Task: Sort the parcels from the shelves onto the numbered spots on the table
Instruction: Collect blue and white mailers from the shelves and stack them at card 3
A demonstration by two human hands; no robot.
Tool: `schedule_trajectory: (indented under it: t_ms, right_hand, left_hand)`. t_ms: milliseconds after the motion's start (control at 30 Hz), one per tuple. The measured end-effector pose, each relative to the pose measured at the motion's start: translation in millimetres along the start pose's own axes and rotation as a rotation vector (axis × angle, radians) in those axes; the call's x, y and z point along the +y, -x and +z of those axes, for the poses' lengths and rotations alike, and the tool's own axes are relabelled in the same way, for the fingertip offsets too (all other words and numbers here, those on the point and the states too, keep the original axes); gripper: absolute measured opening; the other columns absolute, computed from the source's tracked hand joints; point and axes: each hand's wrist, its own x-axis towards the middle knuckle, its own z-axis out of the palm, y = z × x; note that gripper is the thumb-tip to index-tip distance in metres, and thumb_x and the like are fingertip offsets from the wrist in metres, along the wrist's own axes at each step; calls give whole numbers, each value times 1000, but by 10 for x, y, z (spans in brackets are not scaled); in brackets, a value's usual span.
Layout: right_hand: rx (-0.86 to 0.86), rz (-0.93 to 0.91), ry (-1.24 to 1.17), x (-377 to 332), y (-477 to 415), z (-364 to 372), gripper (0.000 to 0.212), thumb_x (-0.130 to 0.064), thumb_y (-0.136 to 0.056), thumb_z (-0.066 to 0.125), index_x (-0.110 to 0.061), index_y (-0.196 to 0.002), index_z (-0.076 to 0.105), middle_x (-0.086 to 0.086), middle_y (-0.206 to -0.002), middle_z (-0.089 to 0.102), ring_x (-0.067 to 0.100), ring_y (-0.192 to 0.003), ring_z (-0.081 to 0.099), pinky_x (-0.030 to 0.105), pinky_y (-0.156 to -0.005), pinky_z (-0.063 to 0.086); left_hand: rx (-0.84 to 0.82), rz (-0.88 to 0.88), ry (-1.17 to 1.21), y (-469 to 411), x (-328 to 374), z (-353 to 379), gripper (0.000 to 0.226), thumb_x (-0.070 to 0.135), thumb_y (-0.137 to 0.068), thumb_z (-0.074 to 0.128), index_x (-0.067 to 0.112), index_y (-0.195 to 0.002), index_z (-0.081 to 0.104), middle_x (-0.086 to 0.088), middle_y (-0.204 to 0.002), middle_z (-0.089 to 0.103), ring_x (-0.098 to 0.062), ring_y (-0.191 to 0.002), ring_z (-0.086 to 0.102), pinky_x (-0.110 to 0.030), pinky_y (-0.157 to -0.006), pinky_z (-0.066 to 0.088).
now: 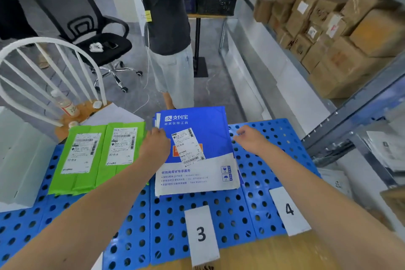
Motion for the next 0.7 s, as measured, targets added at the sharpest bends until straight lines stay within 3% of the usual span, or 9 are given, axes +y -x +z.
schedule_trajectory:
  t_ms: [67,133,200,267,333,433,533,700]
  right_hand:
    - [76,-33,25,29,239,-145,34,-20,-100,44,9,-116,53,27,-125,57,43,-109,58,51,-89,50]
    - [147,-61,64,86,473,-308,30,-23,-101,44,1,-117,54,20,-113,62,30,-90,64,42,-78,52]
    - [232,-88,131,149,711,-488,34,-26,-101,45,-3,-125,52,10,-100,61,13,-72,56,31,-68,46]
    - [312,-88,206,246,955,-649,42,-29,-100,46,-3,-133,48,11,-117,58,21,-102,58,32,-86,47]
    - [364,-63,244,380,1220,-761,49,-35,-100,44,-4,-138,43,14,-137,47,30,-126,46,40,-104,40]
    - [435,-9,276,579,1637,-859,51,-41,-99,41,-5,-135,44,14,-136,46,33,-123,45,44,-103,40]
    - [492,19,305,720,2068,-933,49,-39,-99,42,-4,-134,44,16,-137,45,32,-122,46,41,-105,37]
    - [612,58,258,989,2895,-1104,53,-35,-100,43,-3,-142,38,17,-146,39,30,-135,37,38,-109,31]
  left_hand:
    - [66,138,-54,105,206,-184,38,28,-101,38,4,-129,46,-12,-129,52,-28,-119,47,-36,-102,37]
    - [130,259,-81,222,505,-401,35,27,-101,36,4,-122,52,-12,-121,57,-28,-115,50,-36,-104,34]
    - [180,354,-78,335,808,-585,34,28,-101,36,4,-118,54,-13,-116,58,-28,-109,52,-34,-98,37]
    - [202,431,-68,441,1057,-703,39,31,-102,36,4,-126,49,-13,-124,55,-28,-117,49,-34,-99,37]
    - [220,510,-60,581,1263,-785,43,33,-102,36,2,-131,44,-14,-131,50,-29,-125,43,-37,-107,30]
    - [253,647,-59,838,1567,-889,49,36,-100,39,0,-134,41,-15,-135,47,-29,-128,39,-38,-114,23]
    - [280,765,-67,1129,1858,-993,51,38,-99,40,1,-133,42,-14,-134,47,-28,-126,39,-36,-112,26]
    - [333,932,-47,1775,2292,-1083,57,37,-99,42,-1,-141,35,-15,-144,40,-28,-136,32,-38,-119,17]
